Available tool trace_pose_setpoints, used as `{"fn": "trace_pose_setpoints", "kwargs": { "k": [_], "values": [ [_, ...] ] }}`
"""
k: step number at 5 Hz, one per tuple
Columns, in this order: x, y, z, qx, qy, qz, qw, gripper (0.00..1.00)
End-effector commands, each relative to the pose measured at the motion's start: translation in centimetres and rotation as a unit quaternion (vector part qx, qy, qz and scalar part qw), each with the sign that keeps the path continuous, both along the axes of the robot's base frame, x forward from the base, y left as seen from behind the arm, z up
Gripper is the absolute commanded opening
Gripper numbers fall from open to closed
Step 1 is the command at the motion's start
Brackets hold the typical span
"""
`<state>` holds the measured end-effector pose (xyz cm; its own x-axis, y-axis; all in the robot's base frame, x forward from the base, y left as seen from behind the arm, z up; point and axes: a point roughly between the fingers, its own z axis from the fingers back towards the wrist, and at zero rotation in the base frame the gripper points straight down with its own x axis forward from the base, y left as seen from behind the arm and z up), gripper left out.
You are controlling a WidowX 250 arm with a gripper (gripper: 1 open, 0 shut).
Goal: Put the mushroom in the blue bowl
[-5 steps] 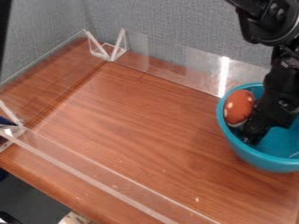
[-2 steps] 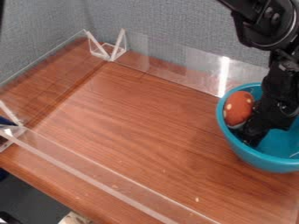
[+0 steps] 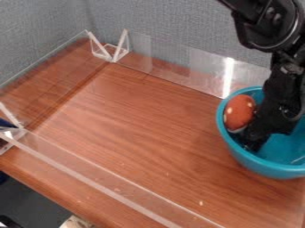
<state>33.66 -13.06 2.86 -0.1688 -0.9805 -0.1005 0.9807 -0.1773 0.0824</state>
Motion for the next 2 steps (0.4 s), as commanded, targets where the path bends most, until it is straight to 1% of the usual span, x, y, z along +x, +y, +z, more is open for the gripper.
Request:
{"fn": "trace_pose_setpoints", "kwargs": {
  "k": [1, 2],
  "values": [
    [0.09, 0.32, 1.99, -0.011, -0.019, 0.007, 0.9997, 0.0],
    [-0.15, 0.59, 1.95, -0.01, -0.015, 0.01, 0.9998, 1.0]
  ]
}}
